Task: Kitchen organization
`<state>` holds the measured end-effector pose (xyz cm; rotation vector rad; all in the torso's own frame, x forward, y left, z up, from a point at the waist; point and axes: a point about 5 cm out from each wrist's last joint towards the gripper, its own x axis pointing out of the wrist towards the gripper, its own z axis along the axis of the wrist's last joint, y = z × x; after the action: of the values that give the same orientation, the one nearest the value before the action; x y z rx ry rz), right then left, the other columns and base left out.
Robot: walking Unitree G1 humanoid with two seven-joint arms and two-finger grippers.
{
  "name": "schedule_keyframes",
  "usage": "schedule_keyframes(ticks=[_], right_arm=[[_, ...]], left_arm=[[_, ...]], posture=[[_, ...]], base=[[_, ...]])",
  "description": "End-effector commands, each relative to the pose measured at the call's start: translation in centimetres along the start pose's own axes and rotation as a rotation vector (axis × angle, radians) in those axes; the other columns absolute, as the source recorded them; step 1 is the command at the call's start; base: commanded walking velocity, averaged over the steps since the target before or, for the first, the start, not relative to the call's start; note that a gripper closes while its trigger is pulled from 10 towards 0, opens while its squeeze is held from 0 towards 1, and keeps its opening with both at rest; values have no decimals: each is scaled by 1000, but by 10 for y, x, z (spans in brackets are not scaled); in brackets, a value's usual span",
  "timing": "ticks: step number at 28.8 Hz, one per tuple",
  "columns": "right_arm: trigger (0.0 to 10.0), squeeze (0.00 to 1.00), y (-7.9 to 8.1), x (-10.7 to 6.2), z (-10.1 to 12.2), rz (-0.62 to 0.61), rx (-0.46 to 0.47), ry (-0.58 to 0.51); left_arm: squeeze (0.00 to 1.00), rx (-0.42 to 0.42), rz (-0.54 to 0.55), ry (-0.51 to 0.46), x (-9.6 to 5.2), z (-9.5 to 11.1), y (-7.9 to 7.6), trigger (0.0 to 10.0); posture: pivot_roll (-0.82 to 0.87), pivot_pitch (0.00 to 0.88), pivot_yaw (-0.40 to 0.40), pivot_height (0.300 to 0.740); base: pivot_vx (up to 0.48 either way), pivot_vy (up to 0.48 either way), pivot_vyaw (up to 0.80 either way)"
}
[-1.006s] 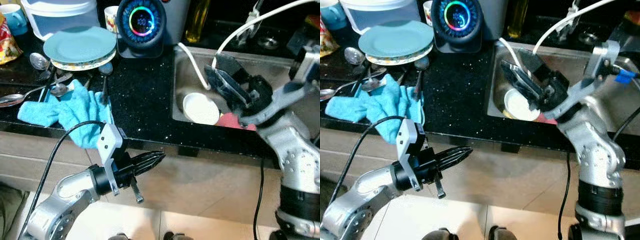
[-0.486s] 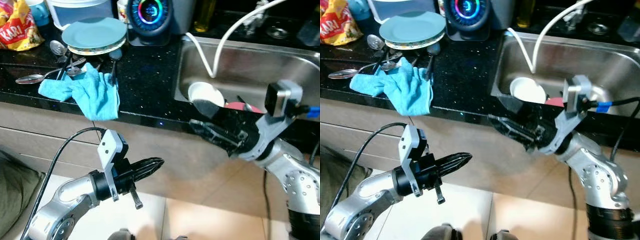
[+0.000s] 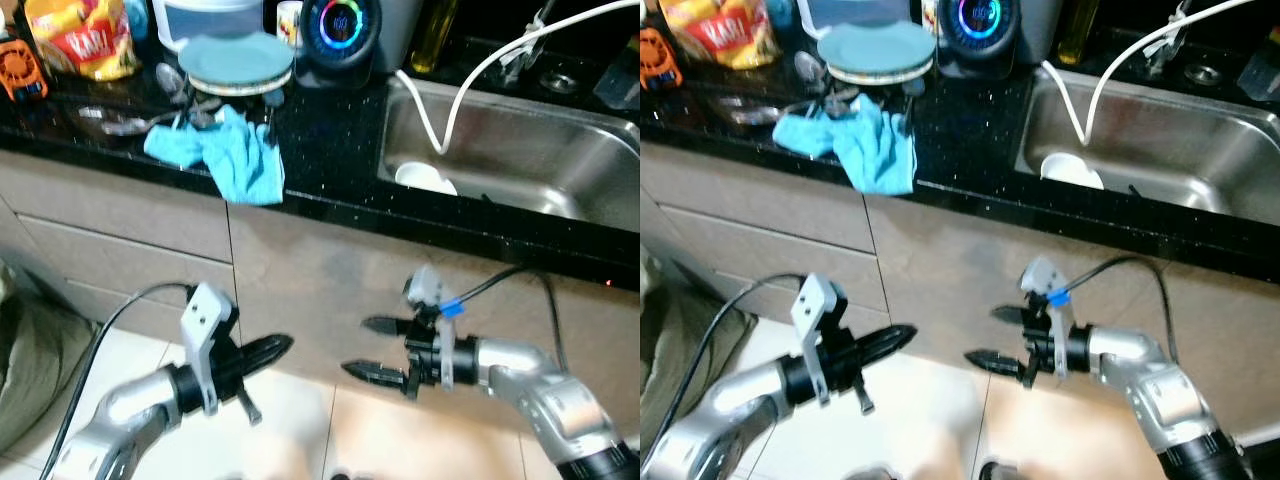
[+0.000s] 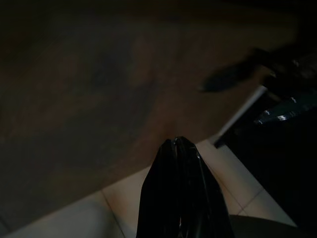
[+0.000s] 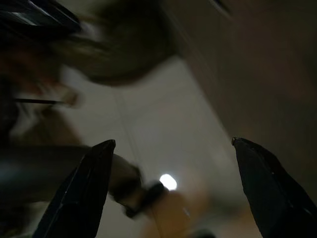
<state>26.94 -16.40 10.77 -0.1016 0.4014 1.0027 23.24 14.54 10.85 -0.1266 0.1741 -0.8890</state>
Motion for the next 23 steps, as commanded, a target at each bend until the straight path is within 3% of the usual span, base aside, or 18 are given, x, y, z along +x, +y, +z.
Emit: schedule_keyframes(ticks=[1, 5, 6, 8, 10, 13, 14, 15, 19, 20, 21, 22, 23], right_arm=[[10000, 0, -7, 4, -14, -78, -34, 63], [10000, 0, -25, 26, -60, -357, 22, 169], [10000, 0, -29, 28, -70, -438, 43, 188], [10000, 0, -31, 28, -75, -487, 52, 202], [10000, 0, -32, 26, -96, -583, 126, 241], [10000, 0, -31, 26, -105, -612, 168, 248], [10000, 0, -25, 20, -129, -698, 253, 290], [10000, 0, -22, 18, -137, -721, 292, 303], [10000, 0, -15, 14, -151, -753, 376, 329], [10000, 0, -6, 11, -166, -773, 472, 351], [10000, 0, -6, 11, -166, -773, 472, 351], [10000, 0, 7, 6, -183, -803, 566, 388], [10000, 0, 14, 4, -191, -819, 592, 417]], left_arm=[[0, 0, 75, 23, 0, -10, 8, 10000], [0, -81, 362, 136, -10, -57, 43, 10000], [0, -107, 415, 166, -15, -69, 49, 10000], [0, -123, 444, 183, -18, -76, 52, 10000], [0, -144, 553, 278, -27, -100, 59, 10000], [0, -158, 611, 336, -32, -112, 62, 10000], [0, -205, 726, 451, -44, -138, 62, 10000], [0, -233, 770, 487, -49, -147, 61, 10000], [0, -277, 851, 530, -57, -158, 60, 10000], [0, -327, 925, 571, -66, -170, 56, 10000], [0, -327, 925, 571, -66, -170, 56, 10000], [0, -378, 983, 626, -75, -184, 48, 10000], [0, -396, 992, 655, -78, -189, 43, 10000]], posture=[[108, 134, -64, 740], [106, 133, -60, 740], [106, 132, -58, 740], [107, 131, -59, 740], [110, 127, -59, 740], [109, 127, -57, 740], [115, 122, -61, 740], [114, 120, -61, 740], [119, 116, -64, 740], [118, 111, -64, 740], [118, 111, -64, 740], [116, 103, -69, 740], [113, 101, -69, 740]], base=[[0, 0, 0], [0, 0, 0], [0, 0, 0], [0, 0, 0], [0, 0, 0], [0, 0, 0], [0, 0, 0], [0, 0, 0], [0, 0, 0], [0, 0, 0], [0, 0, 0], [0, 0, 0], [0, 0, 0]])
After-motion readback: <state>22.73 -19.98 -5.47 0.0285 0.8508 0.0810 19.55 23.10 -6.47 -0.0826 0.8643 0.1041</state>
